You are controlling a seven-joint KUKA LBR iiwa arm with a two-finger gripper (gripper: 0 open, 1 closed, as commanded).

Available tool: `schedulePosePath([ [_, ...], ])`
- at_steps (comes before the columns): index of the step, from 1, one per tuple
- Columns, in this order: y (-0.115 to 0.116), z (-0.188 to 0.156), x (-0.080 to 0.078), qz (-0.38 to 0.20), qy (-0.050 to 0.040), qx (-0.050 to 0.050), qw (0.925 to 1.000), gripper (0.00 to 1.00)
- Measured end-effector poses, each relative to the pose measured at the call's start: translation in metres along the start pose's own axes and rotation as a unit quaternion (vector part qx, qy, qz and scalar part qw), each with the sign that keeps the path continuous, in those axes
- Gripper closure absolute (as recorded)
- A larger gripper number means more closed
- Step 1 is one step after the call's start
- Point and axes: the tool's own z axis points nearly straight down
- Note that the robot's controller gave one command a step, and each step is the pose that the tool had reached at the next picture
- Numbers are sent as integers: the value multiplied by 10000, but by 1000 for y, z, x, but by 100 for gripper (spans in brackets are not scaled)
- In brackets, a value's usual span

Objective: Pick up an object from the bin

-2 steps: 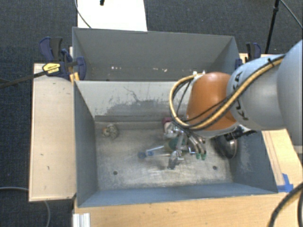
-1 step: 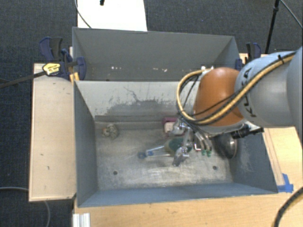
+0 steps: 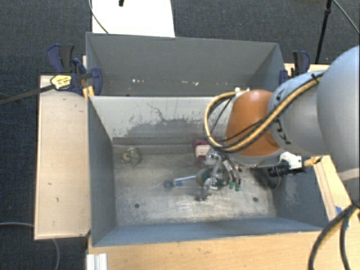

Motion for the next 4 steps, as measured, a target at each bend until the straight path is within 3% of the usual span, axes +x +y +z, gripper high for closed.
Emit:
schedulePosePath([
  [1,0,-1,0,-3,5,3,10000,0],
  [2,0,-3,-1,1,-12,-1,10000,100],
  [4,1,-118,-5,-41,-29,-5,10000,100],
])
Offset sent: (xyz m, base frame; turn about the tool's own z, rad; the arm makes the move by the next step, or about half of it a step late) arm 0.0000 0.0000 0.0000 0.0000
